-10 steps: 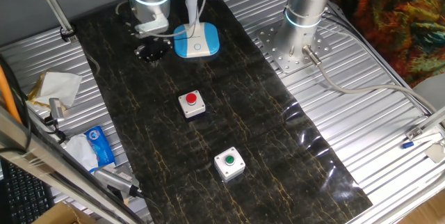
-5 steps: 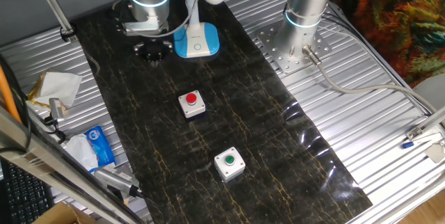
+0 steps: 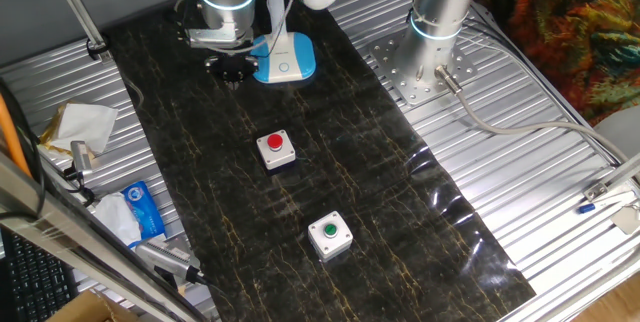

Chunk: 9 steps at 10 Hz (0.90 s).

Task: Turn on the desk lamp by pressing the button

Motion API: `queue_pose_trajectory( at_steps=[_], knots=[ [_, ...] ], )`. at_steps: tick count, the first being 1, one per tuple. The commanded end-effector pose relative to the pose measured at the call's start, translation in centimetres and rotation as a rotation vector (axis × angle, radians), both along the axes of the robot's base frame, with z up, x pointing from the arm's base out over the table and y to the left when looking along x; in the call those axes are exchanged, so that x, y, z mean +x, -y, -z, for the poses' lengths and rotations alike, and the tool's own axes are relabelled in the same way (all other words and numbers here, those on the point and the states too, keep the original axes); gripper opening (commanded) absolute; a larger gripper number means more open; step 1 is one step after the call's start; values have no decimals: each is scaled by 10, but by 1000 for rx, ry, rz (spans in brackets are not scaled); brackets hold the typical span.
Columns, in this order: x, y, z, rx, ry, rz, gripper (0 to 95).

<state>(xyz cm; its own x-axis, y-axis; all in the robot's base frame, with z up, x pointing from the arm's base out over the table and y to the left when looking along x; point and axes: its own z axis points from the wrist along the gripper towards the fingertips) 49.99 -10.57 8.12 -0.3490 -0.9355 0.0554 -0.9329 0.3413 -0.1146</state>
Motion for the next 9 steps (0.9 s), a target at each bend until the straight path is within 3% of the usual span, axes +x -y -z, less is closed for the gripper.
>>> queue_pose_trajectory(
  at_steps=[1,2,3,4,5,6,7,9],
  knots=[
    [-11,2,6,9,-36,-345,190],
    [-15,3,8,8,-59,-381,380],
    [-16,4,9,10,-68,-393,380],
    [-19,4,11,21,-91,-401,570],
    [-22,4,13,33,-131,-389,760],
    [-25,4,15,40,-156,-358,760],
    [-28,4,16,54,-156,-323,950],
    [-37,5,20,70,-155,-259,950]
  ],
)
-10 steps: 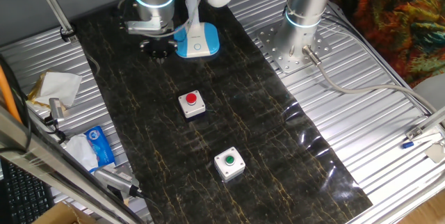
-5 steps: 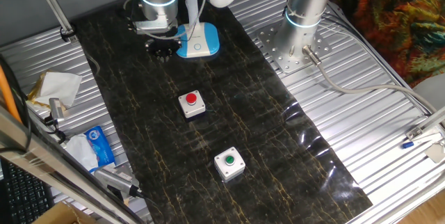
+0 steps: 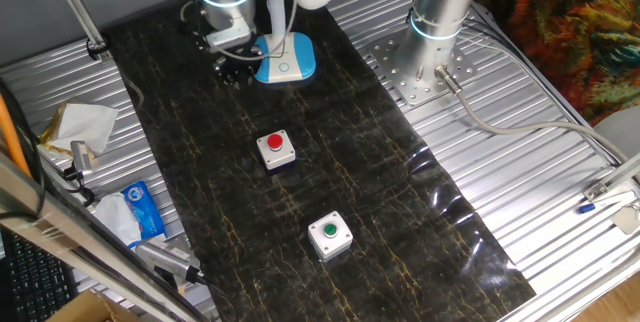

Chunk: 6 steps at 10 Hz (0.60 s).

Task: Turn on the desk lamp by pressing the button

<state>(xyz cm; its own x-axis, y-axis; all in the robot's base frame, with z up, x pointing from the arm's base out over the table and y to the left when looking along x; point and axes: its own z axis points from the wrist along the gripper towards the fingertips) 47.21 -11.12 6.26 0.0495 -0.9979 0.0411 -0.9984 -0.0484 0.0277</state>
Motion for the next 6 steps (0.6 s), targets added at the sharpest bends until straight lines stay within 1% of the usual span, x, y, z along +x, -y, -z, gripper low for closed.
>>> queue_pose_trajectory(
  at_steps=[1,3,4,5,6],
  knots=[
    [-14,0,4,18,-29,165,950],
    [-18,0,6,17,-26,174,950],
    [-20,0,7,22,-19,179,950],
    [-21,0,7,24,-11,199,950],
    [-22,0,7,18,1,248,950]
  ],
)
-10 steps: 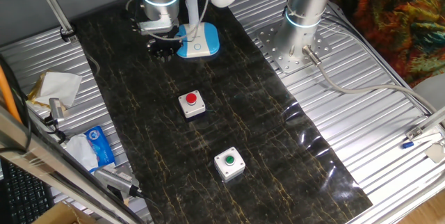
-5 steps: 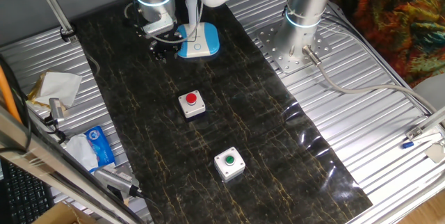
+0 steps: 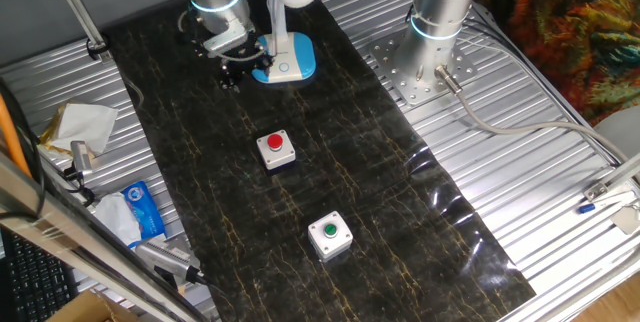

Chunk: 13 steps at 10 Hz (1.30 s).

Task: Turn on the desk lamp by pressing the button

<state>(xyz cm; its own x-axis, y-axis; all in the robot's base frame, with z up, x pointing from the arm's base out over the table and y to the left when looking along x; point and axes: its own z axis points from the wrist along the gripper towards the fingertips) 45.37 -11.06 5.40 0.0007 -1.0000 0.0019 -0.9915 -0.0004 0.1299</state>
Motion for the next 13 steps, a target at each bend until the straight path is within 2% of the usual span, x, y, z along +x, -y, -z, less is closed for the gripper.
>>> queue_pose_trajectory(
  at_steps=[1,3,4,7,12,13],
  knots=[
    [-3,1,-1,-40,105,272,950],
    [-4,1,-1,-59,121,382,950],
    [-5,1,-1,-82,130,405,950],
    [-8,1,1,-99,126,387,950],
    [-11,4,5,-132,136,393,950],
    [-12,6,6,-127,135,389,950]
  ],
)
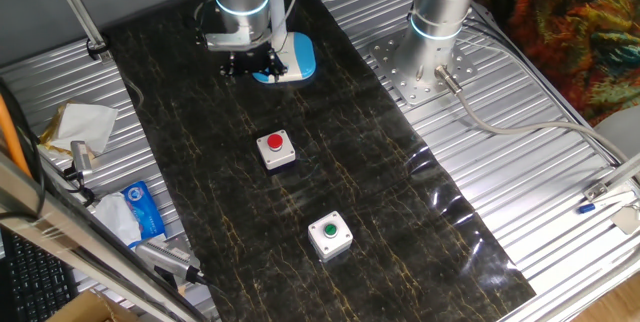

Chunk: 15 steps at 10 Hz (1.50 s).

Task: Turn on the desk lamp by pressing the button

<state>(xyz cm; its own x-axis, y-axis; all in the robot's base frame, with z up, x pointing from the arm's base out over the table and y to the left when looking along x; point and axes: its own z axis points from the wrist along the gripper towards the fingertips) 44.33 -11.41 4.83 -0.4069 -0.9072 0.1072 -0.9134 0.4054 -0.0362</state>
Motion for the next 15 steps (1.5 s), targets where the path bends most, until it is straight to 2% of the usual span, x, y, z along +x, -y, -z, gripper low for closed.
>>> queue_pose_trajectory(
  at_steps=[1,4,6,7,9,11,13,15],
  knots=[
    [-3,4,0,14,-7,-37,950],
    [-6,9,-2,6,-10,-35,950],
    [-13,19,-4,11,-8,-36,950],
    [-16,23,-4,1,-9,-53,950],
    [-19,27,1,9,-8,-53,950],
    [-19,28,9,4,-2,-54,950],
    [-19,31,20,5,4,-51,950],
    [-20,33,21,8,-4,-54,950]
  ],
)
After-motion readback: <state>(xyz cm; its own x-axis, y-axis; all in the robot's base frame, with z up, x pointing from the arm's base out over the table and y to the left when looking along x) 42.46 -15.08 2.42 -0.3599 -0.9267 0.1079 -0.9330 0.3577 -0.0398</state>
